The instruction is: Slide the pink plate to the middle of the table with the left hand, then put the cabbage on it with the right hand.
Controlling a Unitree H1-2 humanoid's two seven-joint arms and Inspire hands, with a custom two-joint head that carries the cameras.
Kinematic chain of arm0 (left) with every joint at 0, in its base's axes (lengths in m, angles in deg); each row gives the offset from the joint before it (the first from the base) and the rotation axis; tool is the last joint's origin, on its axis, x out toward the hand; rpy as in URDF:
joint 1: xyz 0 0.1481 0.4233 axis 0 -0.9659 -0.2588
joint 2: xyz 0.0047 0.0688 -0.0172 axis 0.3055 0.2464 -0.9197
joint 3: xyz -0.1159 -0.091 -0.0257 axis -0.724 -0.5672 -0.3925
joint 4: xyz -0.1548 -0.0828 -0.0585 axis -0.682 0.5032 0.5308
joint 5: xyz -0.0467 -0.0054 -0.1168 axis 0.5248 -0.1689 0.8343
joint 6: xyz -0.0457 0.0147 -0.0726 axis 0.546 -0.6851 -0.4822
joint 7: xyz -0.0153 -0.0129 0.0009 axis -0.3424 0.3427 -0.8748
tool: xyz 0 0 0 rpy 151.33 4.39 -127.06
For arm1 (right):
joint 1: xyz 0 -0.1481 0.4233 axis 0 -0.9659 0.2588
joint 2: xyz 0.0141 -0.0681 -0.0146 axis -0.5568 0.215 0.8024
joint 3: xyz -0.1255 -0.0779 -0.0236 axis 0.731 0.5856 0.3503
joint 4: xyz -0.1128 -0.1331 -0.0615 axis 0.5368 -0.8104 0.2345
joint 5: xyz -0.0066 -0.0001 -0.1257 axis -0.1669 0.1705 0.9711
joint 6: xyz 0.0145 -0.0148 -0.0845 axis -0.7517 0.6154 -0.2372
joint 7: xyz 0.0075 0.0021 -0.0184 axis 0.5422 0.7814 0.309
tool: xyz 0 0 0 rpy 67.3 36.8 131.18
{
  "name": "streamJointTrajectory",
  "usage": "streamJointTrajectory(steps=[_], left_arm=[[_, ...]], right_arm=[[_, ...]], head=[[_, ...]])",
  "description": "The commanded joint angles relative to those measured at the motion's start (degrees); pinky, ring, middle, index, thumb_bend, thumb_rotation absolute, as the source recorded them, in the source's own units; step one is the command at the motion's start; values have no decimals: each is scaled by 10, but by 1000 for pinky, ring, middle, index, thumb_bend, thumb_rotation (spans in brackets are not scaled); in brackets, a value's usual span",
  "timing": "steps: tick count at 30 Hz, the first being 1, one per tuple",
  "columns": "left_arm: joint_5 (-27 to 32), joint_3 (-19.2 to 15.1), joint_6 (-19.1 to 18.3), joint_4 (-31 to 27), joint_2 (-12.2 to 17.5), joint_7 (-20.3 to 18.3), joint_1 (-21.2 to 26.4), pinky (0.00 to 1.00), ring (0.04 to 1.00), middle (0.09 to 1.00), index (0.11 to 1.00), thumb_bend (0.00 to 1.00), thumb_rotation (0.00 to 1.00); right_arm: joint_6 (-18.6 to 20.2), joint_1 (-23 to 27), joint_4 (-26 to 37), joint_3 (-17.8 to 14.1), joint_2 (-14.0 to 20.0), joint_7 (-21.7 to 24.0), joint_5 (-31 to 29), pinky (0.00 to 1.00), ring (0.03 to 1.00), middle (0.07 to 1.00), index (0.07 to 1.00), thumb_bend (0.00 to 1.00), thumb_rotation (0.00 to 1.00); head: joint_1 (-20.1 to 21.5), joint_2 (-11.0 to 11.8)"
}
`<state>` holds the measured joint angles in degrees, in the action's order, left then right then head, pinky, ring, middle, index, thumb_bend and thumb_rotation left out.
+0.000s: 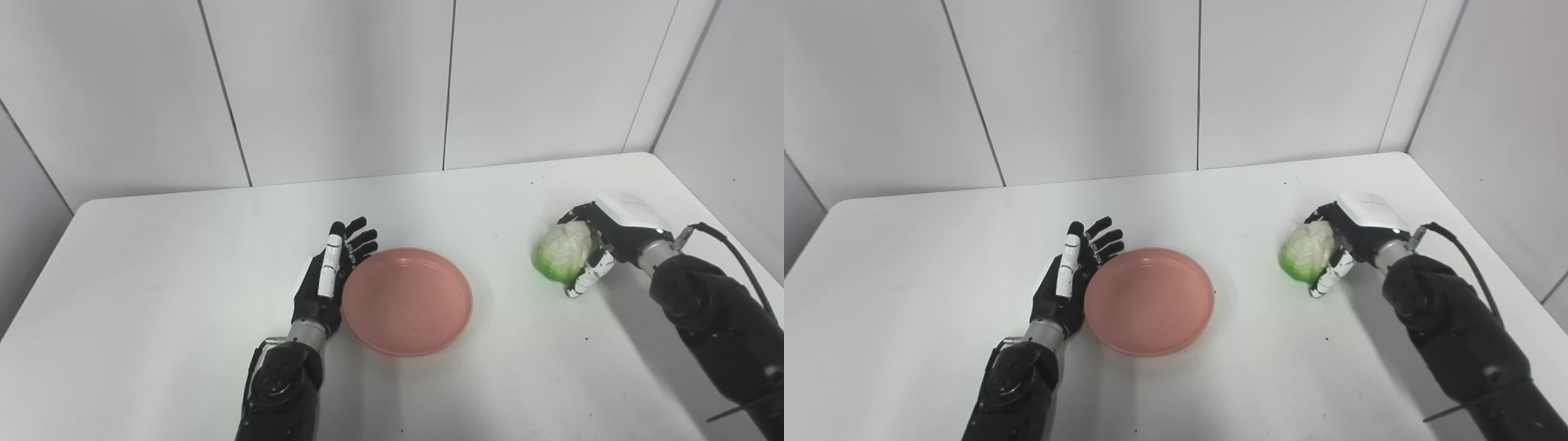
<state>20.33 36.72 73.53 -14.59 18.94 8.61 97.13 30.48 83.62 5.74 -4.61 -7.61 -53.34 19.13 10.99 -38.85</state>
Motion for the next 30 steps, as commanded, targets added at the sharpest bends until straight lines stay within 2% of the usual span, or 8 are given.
streamJointTrajectory(steps=[1,3,6,11,16,24,30], left_arm=[[-2,-2,-3,-13,1,3,8,856,831,819,823,710,1000],[-1,-1,-1,-12,3,0,8,855,832,819,825,710,1000],[-2,0,2,-10,4,-2,9,859,838,823,829,713,1000],[-5,0,0,-10,4,2,10,873,835,819,823,714,1000],[0,-2,2,-7,4,-1,11,863,833,817,820,716,1000],[0,-3,2,-3,4,-2,13,846,828,817,824,715,1000],[-5,0,7,-1,5,-1,14,866,835,822,827,715,1000]], right_arm=[[-13,14,1,-5,4,-17,8,389,438,516,481,519,0],[-8,15,-3,-4,2,-24,12,390,438,519,479,519,0],[-5,14,-8,-4,-2,-35,15,322,403,490,506,519,0],[-9,11,-8,-5,-4,-49,19,352,423,498,496,520,0],[-25,7,6,-11,-2,-68,17,340,423,493,497,521,0],[6,9,114,-36,-12,-28,-11,372,430,491,503,520,0],[27,26,191,-39,-41,16,-30,385,432,490,503,519,0]], head=[[0,-1],[0,-1],[0,-1],[0,-2],[1,-2],[0,0],[-1,-1]])
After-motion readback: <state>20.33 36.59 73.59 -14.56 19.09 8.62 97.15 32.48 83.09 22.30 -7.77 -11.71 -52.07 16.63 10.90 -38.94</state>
